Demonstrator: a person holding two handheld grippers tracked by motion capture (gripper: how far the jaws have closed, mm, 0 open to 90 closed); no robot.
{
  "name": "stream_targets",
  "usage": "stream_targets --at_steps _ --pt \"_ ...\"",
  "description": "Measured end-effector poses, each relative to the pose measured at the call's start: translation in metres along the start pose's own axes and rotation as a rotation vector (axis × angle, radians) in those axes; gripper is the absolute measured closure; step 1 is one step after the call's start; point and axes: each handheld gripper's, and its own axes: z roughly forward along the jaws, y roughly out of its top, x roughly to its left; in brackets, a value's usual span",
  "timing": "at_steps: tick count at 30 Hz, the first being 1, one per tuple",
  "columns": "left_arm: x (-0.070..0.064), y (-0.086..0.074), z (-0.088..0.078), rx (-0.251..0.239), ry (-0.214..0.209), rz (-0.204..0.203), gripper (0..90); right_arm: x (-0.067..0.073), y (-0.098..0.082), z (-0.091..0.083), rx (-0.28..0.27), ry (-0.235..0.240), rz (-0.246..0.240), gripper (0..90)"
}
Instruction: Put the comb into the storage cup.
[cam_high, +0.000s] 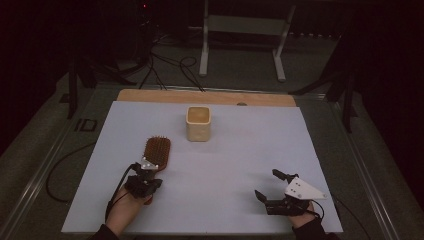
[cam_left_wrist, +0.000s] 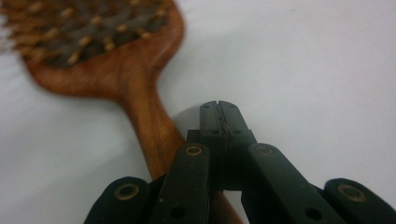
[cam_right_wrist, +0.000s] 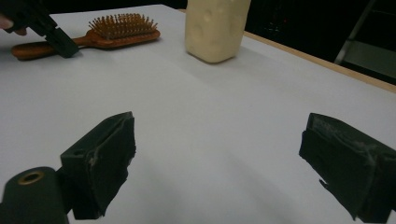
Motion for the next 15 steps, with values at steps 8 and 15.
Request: stream_targets --at_steps 8,15 --pt "0.02 -0.012 -0.01 -0.009 0.049 -0.034 90.0 0.0 0.0 0.0 -0.002 0.002 0.0 9.8" --pt "0.035 -0.017 -0.017 -0.002 0.078 -0.042 90.0 0.0 0.0 0.001 0.0 0.005 0.004 9.8"
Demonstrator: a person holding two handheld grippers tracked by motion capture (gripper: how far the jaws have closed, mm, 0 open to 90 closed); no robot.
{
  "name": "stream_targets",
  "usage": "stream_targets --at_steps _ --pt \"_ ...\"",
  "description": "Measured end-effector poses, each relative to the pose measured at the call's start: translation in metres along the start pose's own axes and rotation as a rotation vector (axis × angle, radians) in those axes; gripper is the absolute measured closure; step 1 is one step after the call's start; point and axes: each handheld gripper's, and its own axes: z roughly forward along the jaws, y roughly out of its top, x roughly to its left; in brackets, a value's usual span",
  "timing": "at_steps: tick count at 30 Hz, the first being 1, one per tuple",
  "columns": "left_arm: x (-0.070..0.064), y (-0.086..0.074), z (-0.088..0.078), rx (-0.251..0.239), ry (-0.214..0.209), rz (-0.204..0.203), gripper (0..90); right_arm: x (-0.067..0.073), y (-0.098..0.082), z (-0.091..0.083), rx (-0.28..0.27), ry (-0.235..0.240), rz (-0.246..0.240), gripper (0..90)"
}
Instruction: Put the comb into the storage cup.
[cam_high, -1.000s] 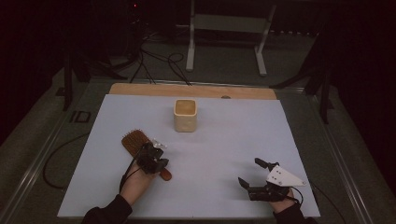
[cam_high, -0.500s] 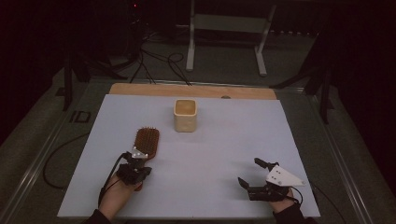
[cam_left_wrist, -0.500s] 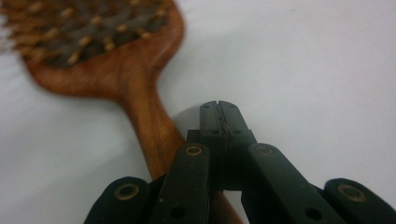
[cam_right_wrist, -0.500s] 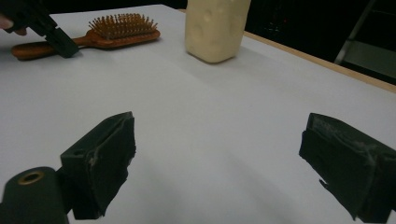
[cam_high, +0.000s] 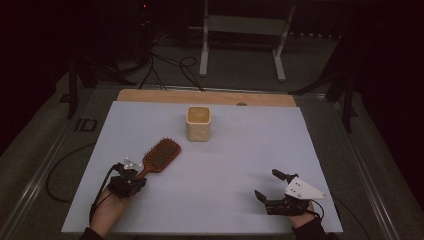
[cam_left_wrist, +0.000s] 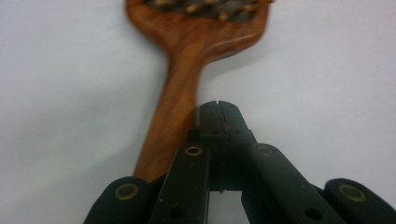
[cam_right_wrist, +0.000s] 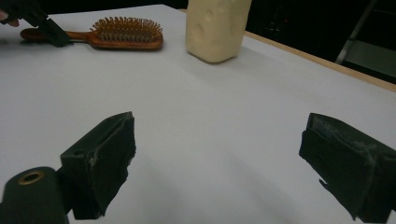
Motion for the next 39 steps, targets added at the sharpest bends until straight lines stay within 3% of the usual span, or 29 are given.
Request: stream_targets --at_steps 5,11,16,26,30,35,39 --pt "0.008 -0.002 -0.004 0.008 0.04 0.011 90.0 0.0 0.0 0.0 0.005 -0.002 0.0 9.8" --pt "0.019 -0.002 -0.009 0.004 0.059 -0.004 90.0 -0.001 0.0 0.001 0.003 -0.001 -0.001 9.8" --pt "0.023 -0.001 -0.016 0.002 0.061 0.009 90.0 -0.001 0.0 0.001 0.003 0.001 0.001 9.8" --pt "0.032 0.011 -0.049 -0.022 -0.01 0.116 90.0 0.0 0.0 0.002 0.004 0.003 0.0 9.8" --pt "0.038 0.018 -0.058 -0.016 -0.041 0.134 90.0 0.0 0.0 0.002 0.004 0.004 0.002 9.8" --pt "0.041 0.025 -0.06 -0.009 -0.079 0.191 84.9 0.0 0.0 0.002 0.004 0.005 0.001 9.8" --pt "0.039 0.028 -0.055 0.017 -0.086 0.227 79.4 0.0 0.0 0.003 0.007 0.006 0.004 9.8"
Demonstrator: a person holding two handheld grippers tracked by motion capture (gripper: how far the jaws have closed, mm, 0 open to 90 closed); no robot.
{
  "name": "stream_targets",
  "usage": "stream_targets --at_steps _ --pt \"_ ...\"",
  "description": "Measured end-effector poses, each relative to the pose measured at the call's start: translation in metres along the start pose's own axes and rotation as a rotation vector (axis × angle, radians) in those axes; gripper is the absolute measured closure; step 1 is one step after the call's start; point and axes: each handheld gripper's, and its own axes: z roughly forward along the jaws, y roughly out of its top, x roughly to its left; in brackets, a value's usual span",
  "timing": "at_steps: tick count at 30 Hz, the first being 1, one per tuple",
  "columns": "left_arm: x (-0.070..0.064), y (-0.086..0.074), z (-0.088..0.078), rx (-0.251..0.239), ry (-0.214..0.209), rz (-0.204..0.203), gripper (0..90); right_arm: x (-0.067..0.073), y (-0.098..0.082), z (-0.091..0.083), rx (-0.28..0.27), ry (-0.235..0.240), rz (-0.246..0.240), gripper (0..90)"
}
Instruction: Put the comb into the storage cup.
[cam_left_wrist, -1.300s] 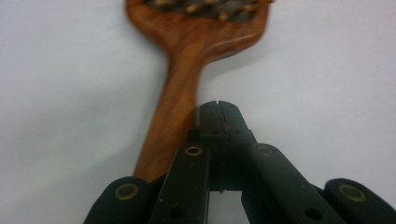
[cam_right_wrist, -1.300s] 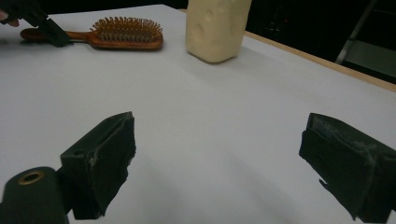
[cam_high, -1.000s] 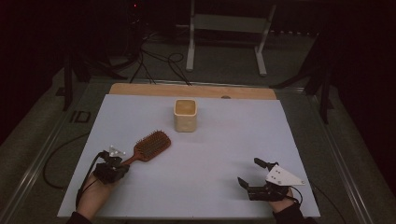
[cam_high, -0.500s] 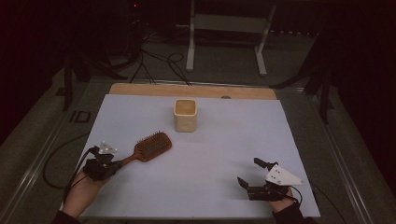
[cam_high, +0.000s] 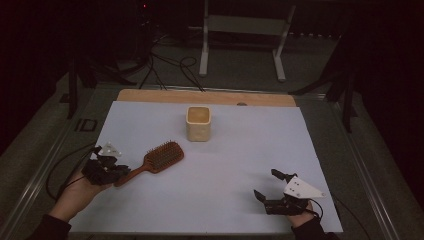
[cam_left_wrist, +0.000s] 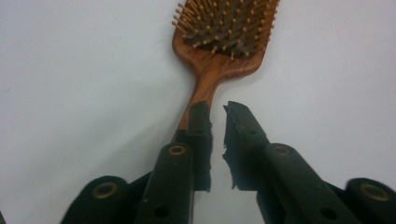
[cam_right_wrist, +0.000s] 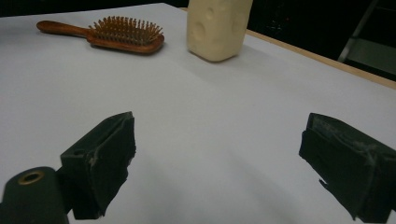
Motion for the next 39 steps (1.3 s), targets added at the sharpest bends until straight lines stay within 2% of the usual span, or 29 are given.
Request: stream_targets --at_steps 5,8,10,12,14,16,17,18,21,26,36,39 --pt "-0.003 0.004 0.008 0.042 0.001 0.038 72.5 0.0 0.0 0.0 0.001 0.001 0.0 9.8" --pt "-0.004 0.006 0.012 0.077 -0.023 0.056 61.5 0.0 0.0 0.0 0.0 0.002 -0.003 9.8" --pt "-0.004 0.008 0.016 0.106 -0.019 0.074 53.7 0.0 0.0 0.0 0.0 0.002 0.001 9.8" --pt "-0.003 0.01 0.02 0.128 -0.032 0.069 48.1 0.001 0.0 0.0 0.0 0.002 -0.004 9.8" --pt "-0.003 0.011 0.022 0.138 -0.045 0.075 38.3 0.0 0.0 0.0 -0.001 0.003 -0.005 9.8" --pt "-0.003 0.012 0.023 0.143 -0.046 0.081 24.0 0.0 0.0 0.0 0.001 0.004 -0.001 9.8" --pt "-0.003 0.014 0.025 0.159 -0.082 0.105 24.0 0.0 0.0 0.0 0.002 0.004 -0.001 9.8" --pt "-0.004 0.015 0.025 0.159 -0.093 0.12 13.6 0.0 0.0 0.0 0.002 0.003 -0.01 9.8" --pt "-0.004 0.019 0.027 0.167 -0.114 0.138 10.9 0.0 0.0 0.001 0.001 0.005 -0.003 9.8" --pt "-0.001 0.025 0.032 0.189 -0.103 0.147 1.1 0.0 0.0 0.001 0.001 0.005 -0.003 9.8" --pt "0.001 0.033 0.044 0.248 -0.121 0.203 0.0 0.0 0.0 0.001 0.001 0.006 -0.002 9.8" --pt "0.001 0.035 0.048 0.257 -0.137 0.241 0.1 0.0 0.0 0.0 -0.002 0.006 -0.004 9.8"
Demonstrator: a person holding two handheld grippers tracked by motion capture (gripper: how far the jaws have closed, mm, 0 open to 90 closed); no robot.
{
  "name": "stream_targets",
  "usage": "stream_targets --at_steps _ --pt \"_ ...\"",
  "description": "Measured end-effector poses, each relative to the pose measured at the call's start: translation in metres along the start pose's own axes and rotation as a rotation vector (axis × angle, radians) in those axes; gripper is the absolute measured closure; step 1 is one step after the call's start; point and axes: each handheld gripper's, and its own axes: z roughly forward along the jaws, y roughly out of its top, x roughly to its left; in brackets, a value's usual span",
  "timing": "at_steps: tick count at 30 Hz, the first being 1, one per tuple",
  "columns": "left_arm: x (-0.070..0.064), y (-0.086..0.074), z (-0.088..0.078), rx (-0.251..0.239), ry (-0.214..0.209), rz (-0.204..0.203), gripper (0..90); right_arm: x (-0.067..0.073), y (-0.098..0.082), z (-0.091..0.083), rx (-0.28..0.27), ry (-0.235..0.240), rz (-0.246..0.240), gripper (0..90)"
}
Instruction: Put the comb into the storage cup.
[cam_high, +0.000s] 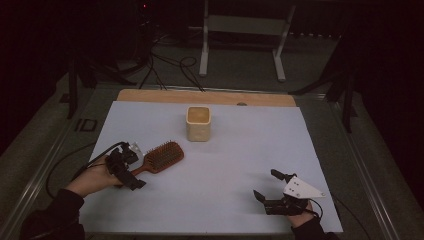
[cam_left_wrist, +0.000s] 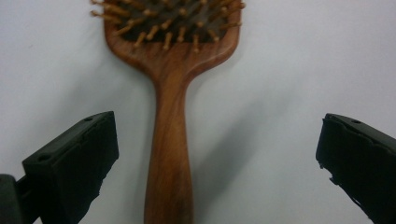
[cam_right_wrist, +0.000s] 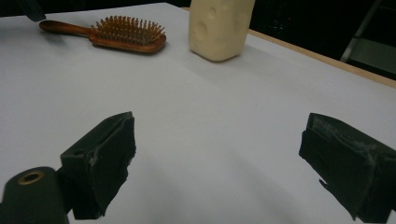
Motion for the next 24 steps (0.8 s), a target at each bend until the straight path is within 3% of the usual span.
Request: stream_targets --at_steps 5,15,20,24 --pt "0.006 0.003 0.004 0.016 -0.014 0.015 0.1 0.0 0.0 0.0 0.002 0.0 -0.005 9.8" --pt "0.015 0.008 0.011 0.039 0.027 0.06 0.1 0.0 0.0 0.001 0.002 0.003 0.005 9.8" --pt "0.018 0.011 0.014 0.078 0.017 0.082 0.2 0.0 -0.001 0.001 0.002 0.005 0.005 9.8" --pt "0.019 0.014 0.013 0.069 0.036 0.086 10.2 -0.001 -0.001 0.001 0.001 0.005 0.006 9.8"
